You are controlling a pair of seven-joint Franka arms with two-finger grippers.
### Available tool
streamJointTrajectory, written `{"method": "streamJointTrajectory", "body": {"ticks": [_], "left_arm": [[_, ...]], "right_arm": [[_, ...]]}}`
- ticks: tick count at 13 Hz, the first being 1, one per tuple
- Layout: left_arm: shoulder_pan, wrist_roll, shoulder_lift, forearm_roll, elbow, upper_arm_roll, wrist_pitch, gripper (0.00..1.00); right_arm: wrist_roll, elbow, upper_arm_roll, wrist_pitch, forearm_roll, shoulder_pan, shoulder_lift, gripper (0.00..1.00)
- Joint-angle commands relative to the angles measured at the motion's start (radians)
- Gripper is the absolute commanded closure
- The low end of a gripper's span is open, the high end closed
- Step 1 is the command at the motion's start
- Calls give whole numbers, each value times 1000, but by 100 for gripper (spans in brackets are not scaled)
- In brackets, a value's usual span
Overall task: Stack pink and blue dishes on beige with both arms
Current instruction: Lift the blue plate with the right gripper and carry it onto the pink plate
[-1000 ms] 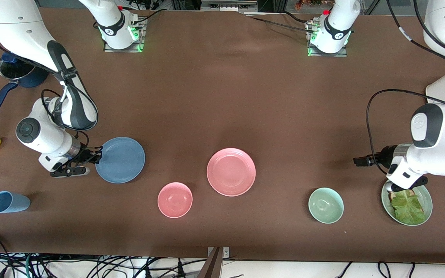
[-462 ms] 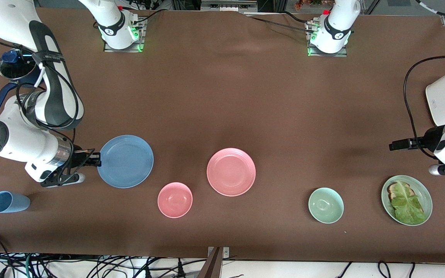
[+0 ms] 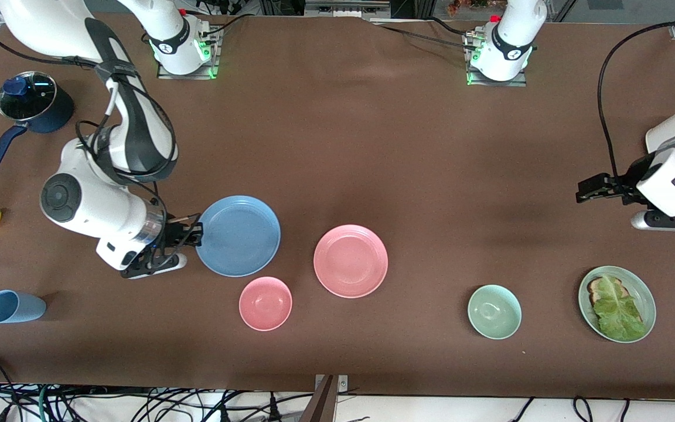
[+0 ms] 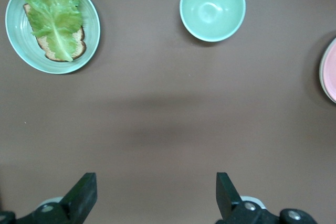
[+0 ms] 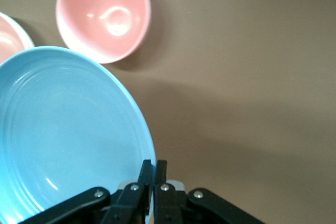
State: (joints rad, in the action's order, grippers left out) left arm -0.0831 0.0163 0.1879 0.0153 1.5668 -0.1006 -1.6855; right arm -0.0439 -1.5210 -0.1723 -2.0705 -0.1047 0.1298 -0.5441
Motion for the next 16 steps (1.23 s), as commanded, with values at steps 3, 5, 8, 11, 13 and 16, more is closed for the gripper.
{"method": "streamJointTrajectory", "body": {"ticks": [3, 5, 8, 11, 13, 16], "left_arm": [[42, 13, -152, -23, 73, 18, 71, 0], [42, 14, -163, -9, 59, 15, 96, 0], [31, 25, -160, -8, 27, 15, 162, 0], [31, 28, -159, -9, 27, 15, 158, 0], [29, 28, -157, -24, 22, 16, 155, 0], [22, 30, -150, -26, 24, 16, 112, 0]], "right_arm": [[-195, 62, 3, -74, 26, 143, -59, 100], [-328, 151, 4, -80, 74, 206, -127, 100], [-447, 252, 7, -112, 88, 278, -218, 100], [-520, 260, 60, -203, 91, 361, -258, 100], [-579, 265, 137, -270, 86, 433, -293, 100], [-620, 271, 148, -344, 86, 453, -339, 100]]}}
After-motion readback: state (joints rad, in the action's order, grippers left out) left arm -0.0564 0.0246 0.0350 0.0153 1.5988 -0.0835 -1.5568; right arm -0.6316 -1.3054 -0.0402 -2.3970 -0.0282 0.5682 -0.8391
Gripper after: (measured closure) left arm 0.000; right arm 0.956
